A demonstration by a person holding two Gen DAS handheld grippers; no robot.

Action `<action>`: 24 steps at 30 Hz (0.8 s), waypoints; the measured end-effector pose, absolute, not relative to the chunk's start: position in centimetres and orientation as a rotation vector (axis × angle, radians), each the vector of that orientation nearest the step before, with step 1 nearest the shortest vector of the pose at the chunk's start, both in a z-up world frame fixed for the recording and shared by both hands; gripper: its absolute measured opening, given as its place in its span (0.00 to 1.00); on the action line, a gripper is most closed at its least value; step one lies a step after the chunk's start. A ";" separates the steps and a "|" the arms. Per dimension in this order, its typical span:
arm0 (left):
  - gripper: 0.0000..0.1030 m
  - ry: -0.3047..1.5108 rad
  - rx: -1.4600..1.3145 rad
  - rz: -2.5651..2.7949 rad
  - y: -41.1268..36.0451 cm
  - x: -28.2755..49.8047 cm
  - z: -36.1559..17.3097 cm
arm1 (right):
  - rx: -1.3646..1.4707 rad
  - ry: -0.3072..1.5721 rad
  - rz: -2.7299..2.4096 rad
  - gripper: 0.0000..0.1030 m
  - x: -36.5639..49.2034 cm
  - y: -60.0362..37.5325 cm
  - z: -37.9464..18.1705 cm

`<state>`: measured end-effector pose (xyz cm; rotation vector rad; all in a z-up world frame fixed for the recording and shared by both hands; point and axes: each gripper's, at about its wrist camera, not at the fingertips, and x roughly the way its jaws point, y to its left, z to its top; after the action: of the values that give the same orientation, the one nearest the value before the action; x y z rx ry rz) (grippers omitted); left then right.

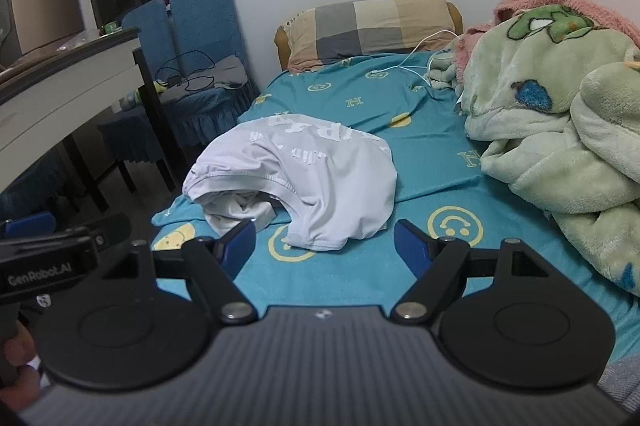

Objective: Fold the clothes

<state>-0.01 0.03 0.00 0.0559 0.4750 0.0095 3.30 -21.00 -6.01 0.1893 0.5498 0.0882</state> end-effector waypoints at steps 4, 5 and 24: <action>1.00 0.488 0.058 0.002 0.2 -0.1 0.0 | 0.191 0.540 0.089 0.76 3.3 -21.1 -6.1; 1.00 0.491 0.059 0.001 0.2 -0.1 0.0 | 0.191 0.537 0.089 0.76 3.3 -21.1 -6.1; 1.00 0.496 0.090 -0.015 -0.5 0.0 -0.3 | 0.179 0.516 0.089 0.76 3.1 -20.9 -5.9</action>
<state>-0.03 -0.52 -0.31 0.0902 0.4965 -0.0151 3.06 -20.93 -5.89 0.1791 0.5155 0.0893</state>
